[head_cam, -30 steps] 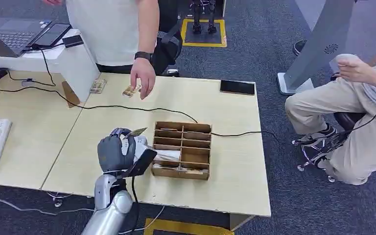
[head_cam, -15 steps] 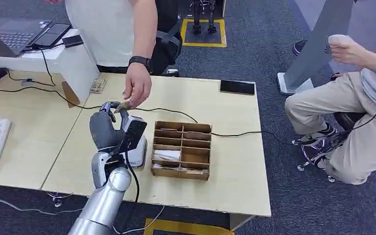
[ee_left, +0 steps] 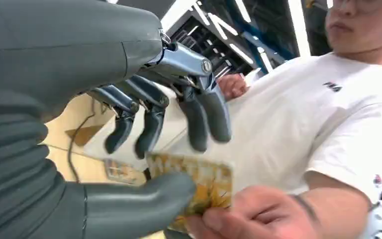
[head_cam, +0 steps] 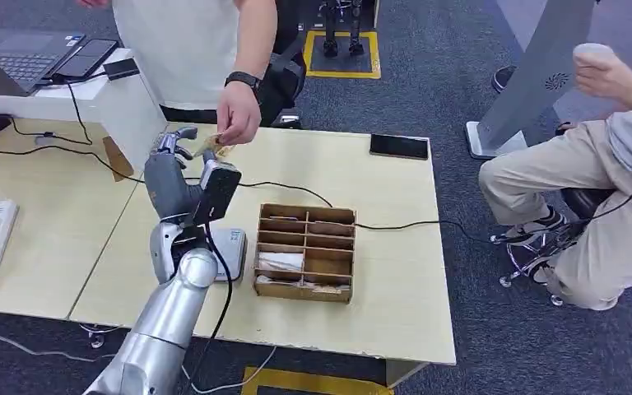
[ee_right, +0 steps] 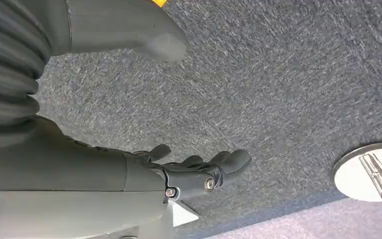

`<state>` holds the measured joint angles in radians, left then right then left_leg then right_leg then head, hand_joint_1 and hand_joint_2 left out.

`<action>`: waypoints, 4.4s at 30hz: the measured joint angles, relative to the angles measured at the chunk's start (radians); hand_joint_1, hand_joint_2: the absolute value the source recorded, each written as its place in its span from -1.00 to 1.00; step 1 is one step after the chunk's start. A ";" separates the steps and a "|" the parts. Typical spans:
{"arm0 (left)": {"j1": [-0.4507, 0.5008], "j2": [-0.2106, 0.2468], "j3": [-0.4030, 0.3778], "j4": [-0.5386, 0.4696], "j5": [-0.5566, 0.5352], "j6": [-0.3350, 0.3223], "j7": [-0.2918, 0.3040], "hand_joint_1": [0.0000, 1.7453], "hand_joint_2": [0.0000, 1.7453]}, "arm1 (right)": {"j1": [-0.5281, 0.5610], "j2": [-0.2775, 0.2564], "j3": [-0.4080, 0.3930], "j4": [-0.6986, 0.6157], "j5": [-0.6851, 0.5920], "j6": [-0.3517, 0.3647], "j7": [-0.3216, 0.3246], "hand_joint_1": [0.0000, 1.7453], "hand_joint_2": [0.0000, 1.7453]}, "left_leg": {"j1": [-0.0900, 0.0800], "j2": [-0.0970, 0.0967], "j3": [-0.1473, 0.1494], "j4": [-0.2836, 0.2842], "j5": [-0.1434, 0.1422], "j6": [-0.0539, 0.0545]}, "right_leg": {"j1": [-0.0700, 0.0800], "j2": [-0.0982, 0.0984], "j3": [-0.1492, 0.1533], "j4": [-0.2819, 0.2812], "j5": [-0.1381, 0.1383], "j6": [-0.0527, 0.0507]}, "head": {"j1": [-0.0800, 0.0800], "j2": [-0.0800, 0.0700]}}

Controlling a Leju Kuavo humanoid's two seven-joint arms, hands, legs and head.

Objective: Pass the card to the sensor for recognition and then transmit it.

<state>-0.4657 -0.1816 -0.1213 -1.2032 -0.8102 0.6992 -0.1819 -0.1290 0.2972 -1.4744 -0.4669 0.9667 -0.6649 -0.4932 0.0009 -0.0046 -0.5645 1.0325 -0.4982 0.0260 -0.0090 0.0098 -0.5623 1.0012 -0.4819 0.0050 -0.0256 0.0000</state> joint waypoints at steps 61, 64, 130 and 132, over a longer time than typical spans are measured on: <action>0.380 0.265 -0.497 -0.525 0.099 -0.446 -0.258 -1.00 1.00 | 0.007 -0.010 -0.061 0.032 -0.115 0.000 -0.066 -1.00 1.00 | 0.000 0.000 0.000 0.000 0.000 0.000 | 0.000 0.000 -0.001 0.000 0.000 0.000 | 0.000 0.000; 0.366 0.269 -0.513 -0.505 0.019 -0.440 -0.217 -1.00 1.00 | 0.010 -0.010 -0.052 0.031 -0.114 0.000 -0.056 -1.00 1.00 | 0.000 0.000 0.000 0.000 0.000 0.000 | 0.000 0.000 -0.001 0.000 0.000 0.000 | 0.000 0.000; 0.234 0.209 -0.543 -0.047 -0.686 -0.228 0.500 -1.00 1.00 | 0.050 -0.002 0.127 -0.018 -0.150 0.000 0.055 -1.00 1.00 | 0.000 0.000 -0.001 0.000 0.000 0.000 | 0.000 0.000 -0.001 0.000 0.000 0.000 | 0.000 0.000; 0.234 0.212 -0.543 -0.044 -0.686 -0.228 0.502 -1.00 1.00 | 0.050 -0.002 0.127 -0.018 -0.150 0.000 0.055 -1.00 1.00 | 0.000 0.000 -0.001 0.000 0.000 0.000 | 0.000 0.000 -0.001 0.000 0.000 0.000 | 0.000 0.000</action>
<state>-0.2312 0.0305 -0.6642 -1.2470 -1.4965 0.4711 0.3197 -0.0795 0.2953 -1.3474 -0.4849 0.8164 -0.6649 -0.4383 0.0009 -0.0045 -0.5652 1.0323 -0.4985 0.0262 -0.0090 0.0096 -0.5633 1.0011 -0.4823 0.0050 -0.0256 -0.0004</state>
